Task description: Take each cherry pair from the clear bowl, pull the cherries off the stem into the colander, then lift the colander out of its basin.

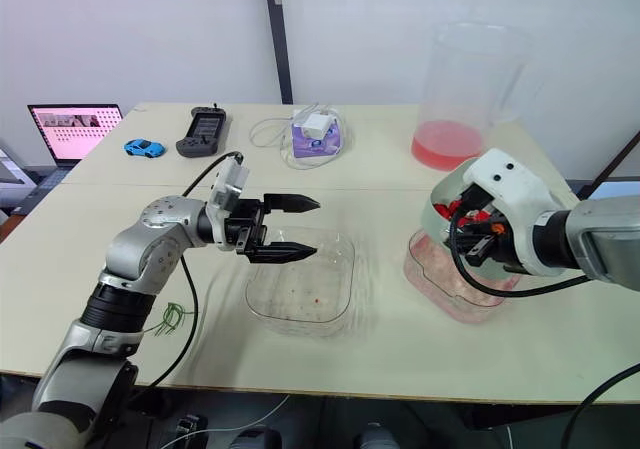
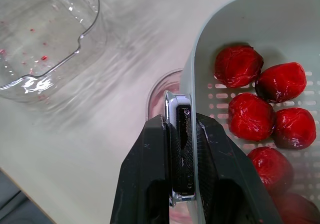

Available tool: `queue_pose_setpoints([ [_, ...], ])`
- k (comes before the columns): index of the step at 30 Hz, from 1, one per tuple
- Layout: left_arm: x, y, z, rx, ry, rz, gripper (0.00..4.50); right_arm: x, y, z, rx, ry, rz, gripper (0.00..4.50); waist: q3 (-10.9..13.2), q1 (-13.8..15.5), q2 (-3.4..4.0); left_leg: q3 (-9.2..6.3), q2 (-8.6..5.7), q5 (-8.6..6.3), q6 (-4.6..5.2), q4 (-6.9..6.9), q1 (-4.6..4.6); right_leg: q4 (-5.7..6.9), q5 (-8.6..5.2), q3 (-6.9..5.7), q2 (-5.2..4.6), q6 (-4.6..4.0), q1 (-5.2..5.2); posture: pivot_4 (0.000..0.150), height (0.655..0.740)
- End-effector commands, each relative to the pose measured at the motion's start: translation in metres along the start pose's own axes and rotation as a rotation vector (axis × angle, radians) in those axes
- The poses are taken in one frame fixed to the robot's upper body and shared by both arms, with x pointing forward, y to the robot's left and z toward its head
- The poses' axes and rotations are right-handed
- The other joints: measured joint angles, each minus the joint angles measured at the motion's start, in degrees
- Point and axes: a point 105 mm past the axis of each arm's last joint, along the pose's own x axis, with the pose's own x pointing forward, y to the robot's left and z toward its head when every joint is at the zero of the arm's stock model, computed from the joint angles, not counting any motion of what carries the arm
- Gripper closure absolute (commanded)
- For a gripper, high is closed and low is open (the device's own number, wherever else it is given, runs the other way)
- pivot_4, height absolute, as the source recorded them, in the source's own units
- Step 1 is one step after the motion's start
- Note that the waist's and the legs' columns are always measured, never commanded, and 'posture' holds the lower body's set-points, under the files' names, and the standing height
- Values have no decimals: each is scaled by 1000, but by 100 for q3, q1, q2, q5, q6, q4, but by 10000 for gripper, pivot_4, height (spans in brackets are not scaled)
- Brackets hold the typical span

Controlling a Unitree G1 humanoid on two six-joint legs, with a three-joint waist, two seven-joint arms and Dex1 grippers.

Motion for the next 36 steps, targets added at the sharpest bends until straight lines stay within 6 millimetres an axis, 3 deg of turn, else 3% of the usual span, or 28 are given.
queue_pose_setpoints([
  [1,2,-2,10,51,-7,-18,0,-11,-2,7,-16,-26,-36,42977,0,-1,0,0,0,0,0,0,0,0,0,0,0,0,0,1500,7332],
  [12,2,-2,10,43,0,-21,0,-6,3,-7,-6,32,-27,42977,0,3,0,0,0,0,0,0,-1,0,0,0,0,0,-1,1500,7332],
  [17,4,-1,10,47,1,-27,0,-6,5,-8,-17,41,-30,42977,0,-3,1,0,1,0,0,0,-1,0,0,1,1,0,-2,1500,7332],
  [20,3,-2,10,48,2,-28,0,-12,-8,4,11,-18,-88,42977,0,-6,1,2,0,0,0,0,-1,0,0,2,0,0,-2,1500,7332],
  [23,3,-2,9,47,5,-30,0,-8,2,-2,-10,19,-39,42977,0,3,0,2,0,0,0,0,-1,0,0,1,1,0,-2,1500,7332],
  [36,0,-2,10,50,15,-15,0,0,0,-8,8,36,-42,42977,0,-1,0,2,1,0,0,0,-1,0,0,2,1,0,-2,1500,7332],
])
